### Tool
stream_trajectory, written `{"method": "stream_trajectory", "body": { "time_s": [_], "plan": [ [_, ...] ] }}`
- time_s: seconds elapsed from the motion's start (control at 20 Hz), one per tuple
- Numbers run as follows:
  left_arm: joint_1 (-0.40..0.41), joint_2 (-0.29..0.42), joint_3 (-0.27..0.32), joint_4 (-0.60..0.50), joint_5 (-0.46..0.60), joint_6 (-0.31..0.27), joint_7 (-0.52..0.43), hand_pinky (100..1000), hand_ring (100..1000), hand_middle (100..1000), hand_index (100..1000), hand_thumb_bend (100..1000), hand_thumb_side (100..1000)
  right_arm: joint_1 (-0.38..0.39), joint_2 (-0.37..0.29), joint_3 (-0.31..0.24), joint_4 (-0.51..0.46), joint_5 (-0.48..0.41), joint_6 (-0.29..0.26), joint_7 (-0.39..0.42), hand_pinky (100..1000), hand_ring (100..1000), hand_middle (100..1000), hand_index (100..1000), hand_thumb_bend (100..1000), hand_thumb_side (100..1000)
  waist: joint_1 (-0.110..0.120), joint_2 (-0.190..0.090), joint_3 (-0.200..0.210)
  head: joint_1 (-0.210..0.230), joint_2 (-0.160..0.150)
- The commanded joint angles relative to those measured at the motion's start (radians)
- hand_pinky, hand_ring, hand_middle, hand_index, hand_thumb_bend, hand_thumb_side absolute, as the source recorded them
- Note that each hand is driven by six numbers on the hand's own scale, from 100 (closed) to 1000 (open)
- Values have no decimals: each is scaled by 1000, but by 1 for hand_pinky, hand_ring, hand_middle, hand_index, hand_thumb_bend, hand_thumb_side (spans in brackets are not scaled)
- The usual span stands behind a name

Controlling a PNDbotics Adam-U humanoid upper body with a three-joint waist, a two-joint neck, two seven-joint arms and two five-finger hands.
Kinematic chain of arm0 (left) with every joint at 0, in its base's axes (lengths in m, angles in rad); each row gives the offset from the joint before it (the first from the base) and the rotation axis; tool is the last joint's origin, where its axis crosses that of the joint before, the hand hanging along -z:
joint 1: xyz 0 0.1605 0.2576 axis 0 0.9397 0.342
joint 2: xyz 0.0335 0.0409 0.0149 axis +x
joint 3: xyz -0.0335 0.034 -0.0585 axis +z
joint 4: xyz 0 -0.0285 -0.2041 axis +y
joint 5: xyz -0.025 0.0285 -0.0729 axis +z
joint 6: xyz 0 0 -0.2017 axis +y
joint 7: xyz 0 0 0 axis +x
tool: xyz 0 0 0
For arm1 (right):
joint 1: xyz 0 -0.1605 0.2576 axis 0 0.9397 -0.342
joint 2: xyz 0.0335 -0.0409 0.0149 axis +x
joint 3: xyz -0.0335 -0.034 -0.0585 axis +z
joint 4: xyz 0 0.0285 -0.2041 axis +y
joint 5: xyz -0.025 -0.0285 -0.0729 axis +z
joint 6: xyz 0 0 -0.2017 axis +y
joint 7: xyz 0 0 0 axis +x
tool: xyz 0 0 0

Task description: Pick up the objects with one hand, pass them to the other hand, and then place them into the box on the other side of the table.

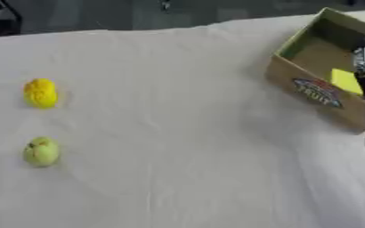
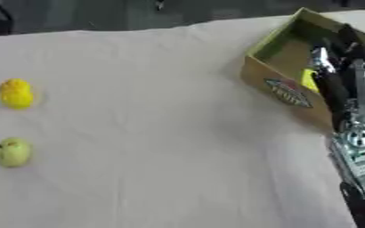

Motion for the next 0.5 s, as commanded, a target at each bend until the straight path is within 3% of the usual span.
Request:
{"method": "stream_trajectory", "body": {
  "time_s": [0.05, 0.5],
  "plan": [
    [-18, 3, 16, -9, -12, 4, 5, 683, 757, 709, 800, 548, 743, -5, -11, -8, -22, 10, -4, 12, 1000, 978, 1000, 1000, 100, 570, -1, -20, -1, 2, 11],
    [-1, 12, 9, -21, 5, 17, -8, 680, 735, 683, 795, 547, 747, -13, -7, -7, -22, 7, -2, 29, 1000, 969, 1000, 1000, 100, 570, -2, -18, 0, 34, 22]
  ]
}}
